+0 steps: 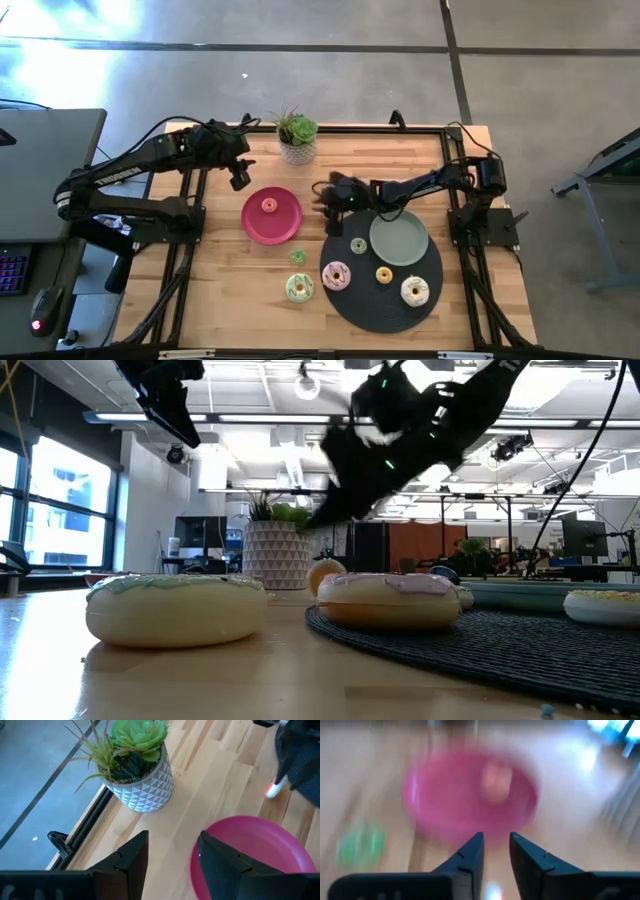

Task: Pick & Place donuts
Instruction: Put the small pink donut on the pink plate

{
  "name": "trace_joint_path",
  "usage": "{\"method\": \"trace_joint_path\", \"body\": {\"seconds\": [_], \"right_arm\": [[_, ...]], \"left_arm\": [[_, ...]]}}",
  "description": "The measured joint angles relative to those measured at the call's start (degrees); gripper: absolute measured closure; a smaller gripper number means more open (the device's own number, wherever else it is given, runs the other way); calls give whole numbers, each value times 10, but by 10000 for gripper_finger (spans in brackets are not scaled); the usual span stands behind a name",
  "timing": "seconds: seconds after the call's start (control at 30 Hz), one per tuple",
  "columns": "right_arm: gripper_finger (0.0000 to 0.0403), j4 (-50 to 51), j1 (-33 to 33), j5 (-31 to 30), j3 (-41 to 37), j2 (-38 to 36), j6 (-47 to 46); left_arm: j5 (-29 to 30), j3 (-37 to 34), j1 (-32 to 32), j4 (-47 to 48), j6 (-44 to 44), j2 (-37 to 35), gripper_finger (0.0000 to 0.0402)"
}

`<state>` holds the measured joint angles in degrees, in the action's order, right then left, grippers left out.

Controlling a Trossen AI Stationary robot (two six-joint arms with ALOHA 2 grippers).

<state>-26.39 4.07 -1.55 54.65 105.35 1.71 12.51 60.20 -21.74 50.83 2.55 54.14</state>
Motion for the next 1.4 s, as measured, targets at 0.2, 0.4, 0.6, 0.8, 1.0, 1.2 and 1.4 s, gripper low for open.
{"method": "trace_joint_path", "body": {"seconds": [0.2,0.4,0.6,0.8,1.0,1.2,1.4], "right_arm": [[371,-20,0,28,53,34,72],[369,235,-24,-60,131,27,133],[285,468,-18,-129,182,27,118],[205,422,6,-43,138,27,106],[193,259,34,14,60,27,107],[214,189,58,38,23,38,102],[230,172,64,56,47,96,114]], "left_arm": [[-1,0,0,-1,-1,0,241],[-8,0,0,12,-2,0,241],[-12,0,0,12,-2,0,241],[-12,0,0,12,-1,0,241],[-15,0,0,12,0,0,241],[-15,0,0,12,0,0,241],[-14,0,0,12,-3,0,241]]}}
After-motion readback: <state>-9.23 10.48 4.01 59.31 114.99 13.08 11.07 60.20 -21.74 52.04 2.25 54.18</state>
